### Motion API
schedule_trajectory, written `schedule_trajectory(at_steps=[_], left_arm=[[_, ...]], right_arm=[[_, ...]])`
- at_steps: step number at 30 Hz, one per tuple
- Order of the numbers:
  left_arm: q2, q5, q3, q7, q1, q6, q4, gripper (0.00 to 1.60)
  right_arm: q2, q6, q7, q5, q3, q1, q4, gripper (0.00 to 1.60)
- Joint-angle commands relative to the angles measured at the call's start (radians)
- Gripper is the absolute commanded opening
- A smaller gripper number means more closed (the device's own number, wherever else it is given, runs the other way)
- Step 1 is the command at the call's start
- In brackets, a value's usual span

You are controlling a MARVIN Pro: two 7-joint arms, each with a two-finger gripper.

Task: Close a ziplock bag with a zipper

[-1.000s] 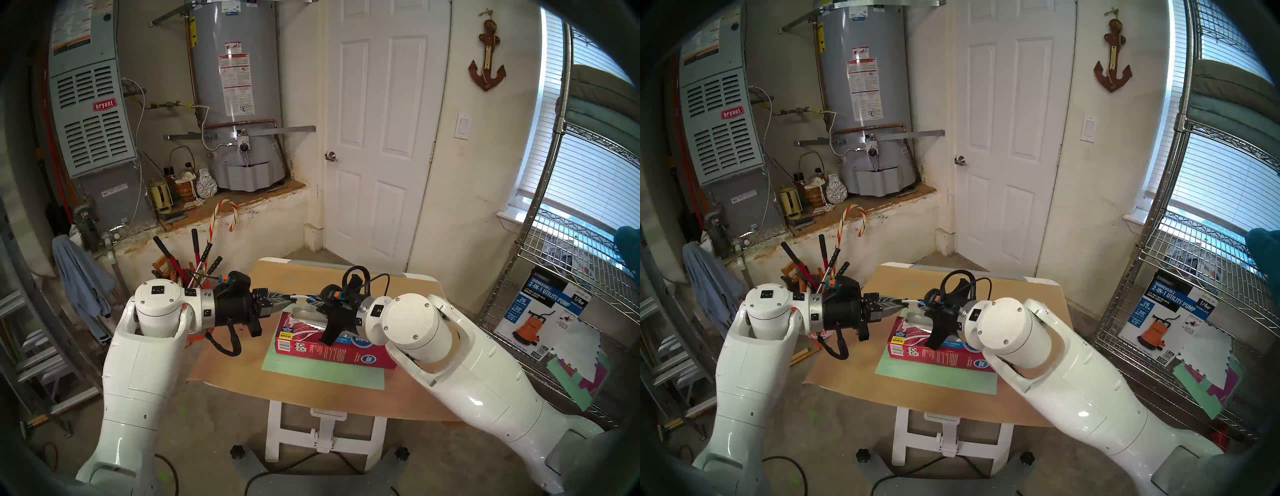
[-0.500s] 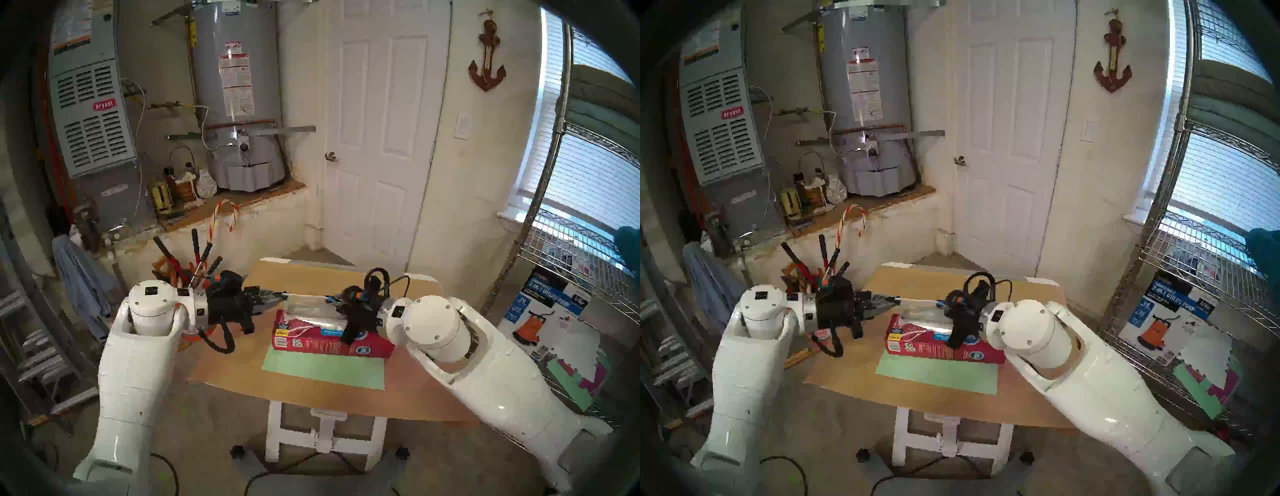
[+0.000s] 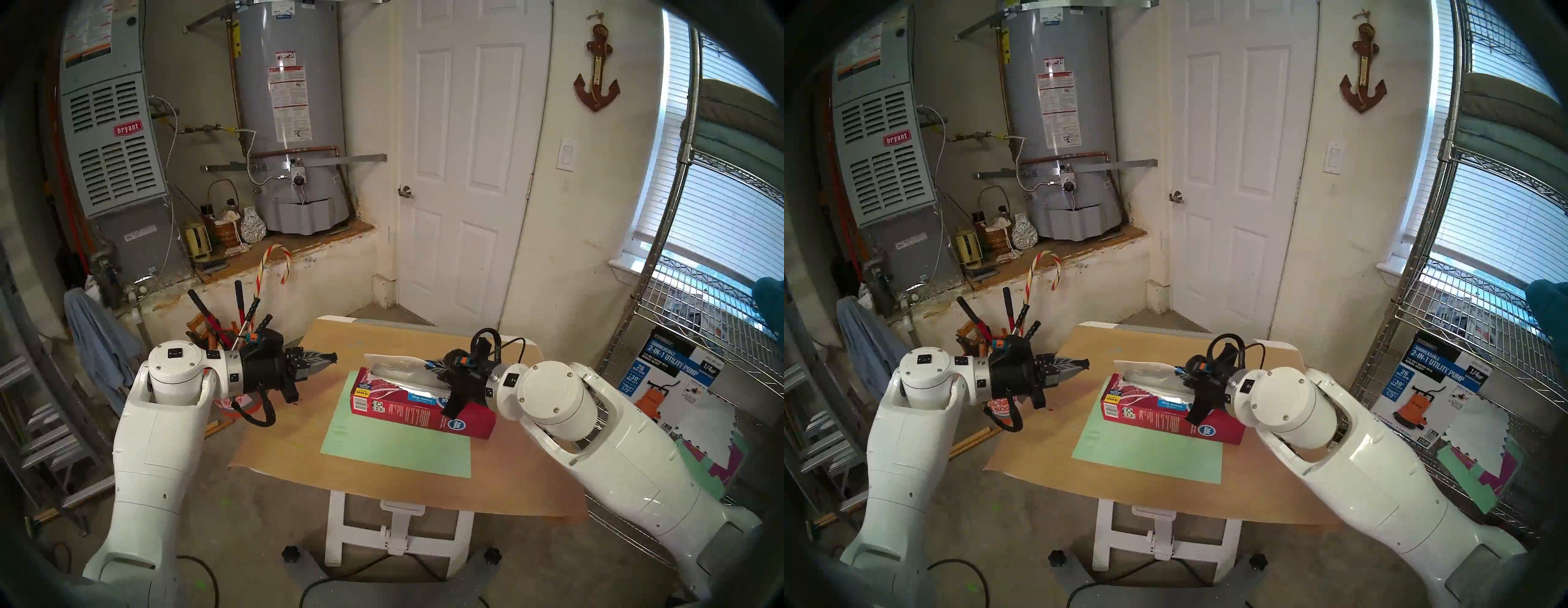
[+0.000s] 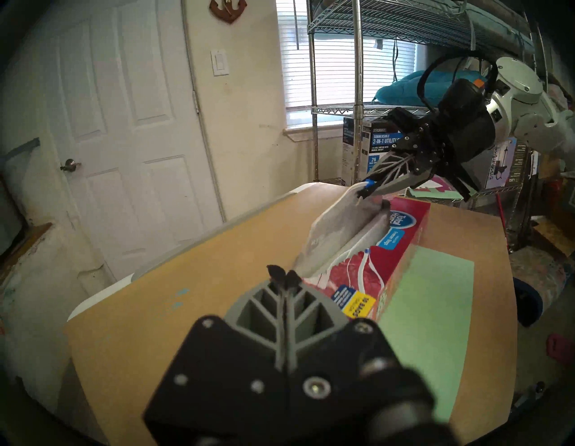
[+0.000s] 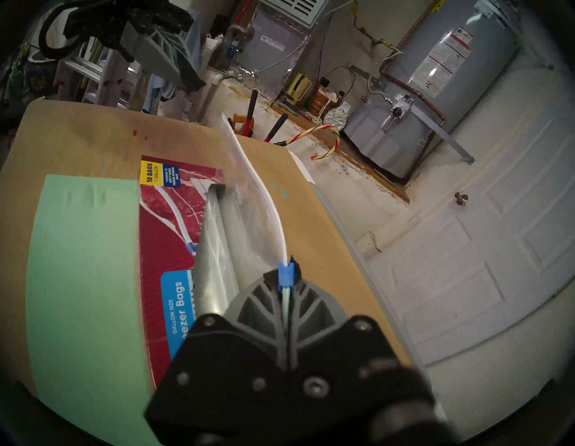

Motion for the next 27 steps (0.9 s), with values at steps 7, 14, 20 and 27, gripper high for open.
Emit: schedule_trajectory(at_steps=[7,14,20,27], left_arm=[[-0.019,-0.033,0.036,-0.051,-0.060,0.001,-0.020,0.78],[-0.027,-0.018,0.080,-0.061,-0.083,-0.002,-0.013,1.60],[-0.028,-0.003,0.115,-0.064,-0.133,-0.015,0.024,1.60],[-0.028,0.018,0.173,-0.089,-0.199,-0.032,0.102,1.60]], right_arm=[[-0.021,-0.004,-0.002,0.007,0.001,0.022,-0.015,0.00],[-0.036,-0.003,-0.002,0.005,-0.013,0.033,-0.013,0.00],[-0.040,-0.006,-0.004,0.003,-0.022,0.035,-0.011,0.00],[-0.044,-0.008,-0.006,0.002,-0.025,0.038,-0.014,0.00]])
